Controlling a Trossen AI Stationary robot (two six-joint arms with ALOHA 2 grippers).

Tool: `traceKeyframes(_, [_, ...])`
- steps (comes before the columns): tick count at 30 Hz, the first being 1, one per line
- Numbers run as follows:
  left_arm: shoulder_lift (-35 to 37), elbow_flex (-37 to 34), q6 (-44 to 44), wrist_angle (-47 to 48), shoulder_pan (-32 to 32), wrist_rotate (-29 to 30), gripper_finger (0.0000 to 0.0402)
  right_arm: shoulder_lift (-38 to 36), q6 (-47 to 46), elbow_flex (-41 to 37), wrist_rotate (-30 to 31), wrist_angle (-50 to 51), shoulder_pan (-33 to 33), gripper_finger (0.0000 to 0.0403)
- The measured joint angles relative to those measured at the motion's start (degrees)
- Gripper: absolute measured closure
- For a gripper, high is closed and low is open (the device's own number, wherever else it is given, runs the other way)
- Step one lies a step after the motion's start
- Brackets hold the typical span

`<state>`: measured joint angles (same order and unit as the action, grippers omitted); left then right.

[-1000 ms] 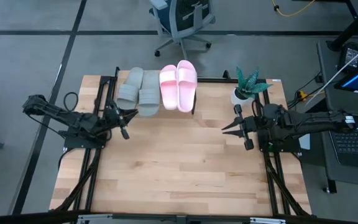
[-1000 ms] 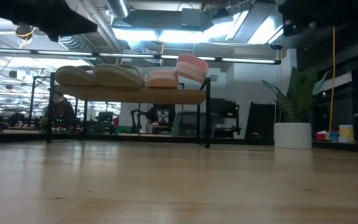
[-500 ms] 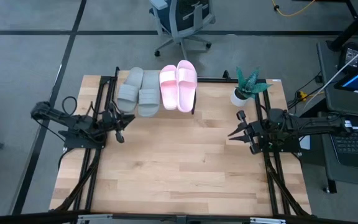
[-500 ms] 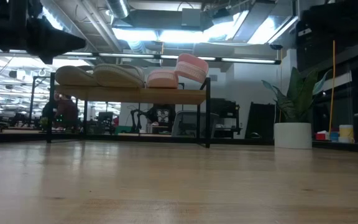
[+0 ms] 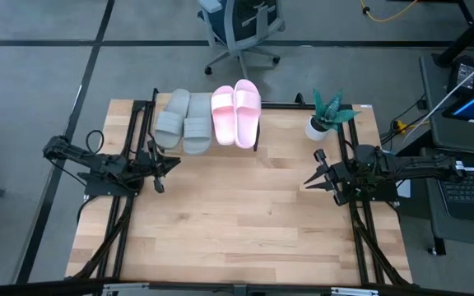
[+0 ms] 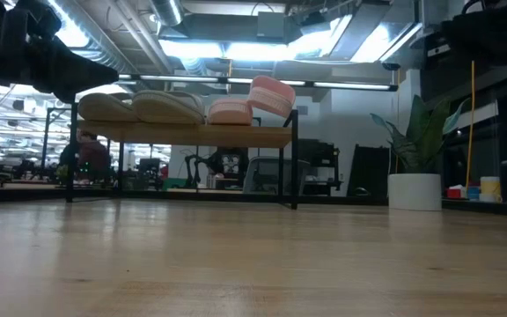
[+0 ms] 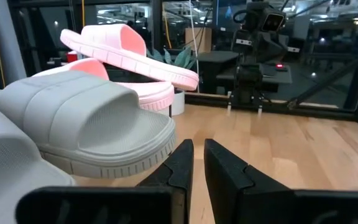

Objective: Pick and place slides into the shelf
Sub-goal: Return to Home Position

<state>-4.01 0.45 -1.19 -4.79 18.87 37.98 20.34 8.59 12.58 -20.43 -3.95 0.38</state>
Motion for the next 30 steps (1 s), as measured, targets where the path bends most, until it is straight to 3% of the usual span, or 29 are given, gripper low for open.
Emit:
traceKeyframes(9, [0.0,0.0,-1.5,0.1,0.0,0.0,0.0368,-0.7,-0.8,-4.7,-2.2,-4.8,-0.1,0.0341])
traceKeyframes(21, [0.0,0.0,-1.3,0.1,0.0,0.0,0.0368,-9.0,-2.2,-11.1,-1.6,-5.3,-0.1,0.0341])
traceKeyframes(30, [0.0,0.0,-1.3,0.1,0.0,0.0,0.0368,-14.3,0.3,-12.2,3.5,-6.2,-0.2,0.0341])
